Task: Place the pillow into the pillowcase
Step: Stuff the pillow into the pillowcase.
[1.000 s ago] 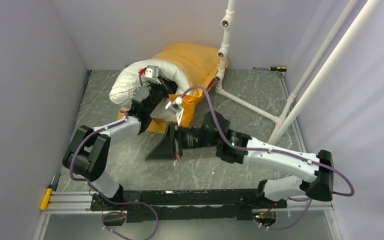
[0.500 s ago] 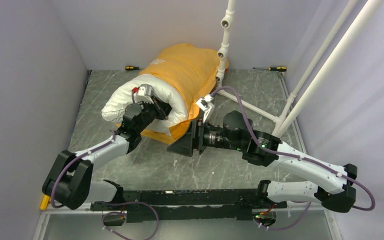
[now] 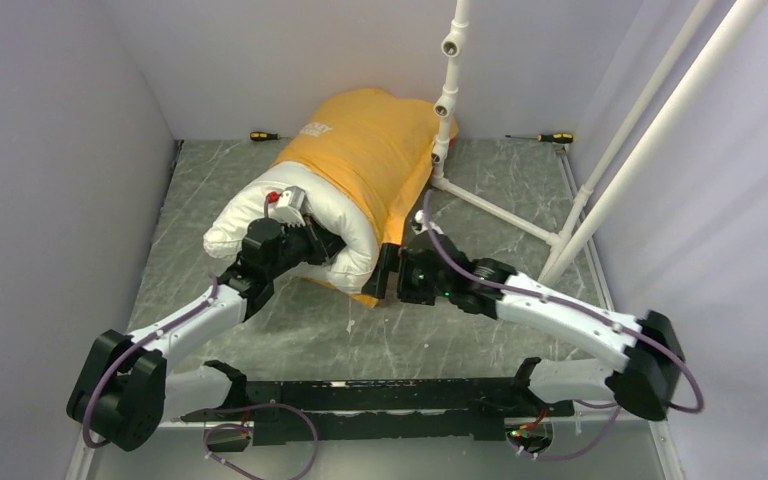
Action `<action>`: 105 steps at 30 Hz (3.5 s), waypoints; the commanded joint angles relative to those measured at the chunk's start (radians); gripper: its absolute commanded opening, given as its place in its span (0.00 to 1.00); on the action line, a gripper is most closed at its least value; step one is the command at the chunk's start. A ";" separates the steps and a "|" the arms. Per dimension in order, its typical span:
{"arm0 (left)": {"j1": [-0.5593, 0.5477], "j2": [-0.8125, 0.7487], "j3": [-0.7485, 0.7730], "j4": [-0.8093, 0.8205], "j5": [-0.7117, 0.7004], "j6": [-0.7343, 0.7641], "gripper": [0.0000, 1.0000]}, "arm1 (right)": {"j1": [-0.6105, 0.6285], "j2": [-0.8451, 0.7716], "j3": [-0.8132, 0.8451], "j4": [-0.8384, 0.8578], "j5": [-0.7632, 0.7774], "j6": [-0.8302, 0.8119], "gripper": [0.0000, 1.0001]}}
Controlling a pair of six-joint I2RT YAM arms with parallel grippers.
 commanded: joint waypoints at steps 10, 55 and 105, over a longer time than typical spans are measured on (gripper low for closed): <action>-0.008 0.014 0.010 0.082 0.004 -0.006 0.00 | -0.019 0.010 -0.038 0.245 -0.220 -0.026 0.00; -0.176 0.313 0.187 -0.202 -0.258 0.226 0.00 | 0.183 -0.284 0.112 0.036 -0.236 -0.198 0.02; 0.797 0.102 0.656 -1.294 0.440 0.378 0.99 | -0.288 0.280 0.104 -0.102 0.176 -0.279 0.56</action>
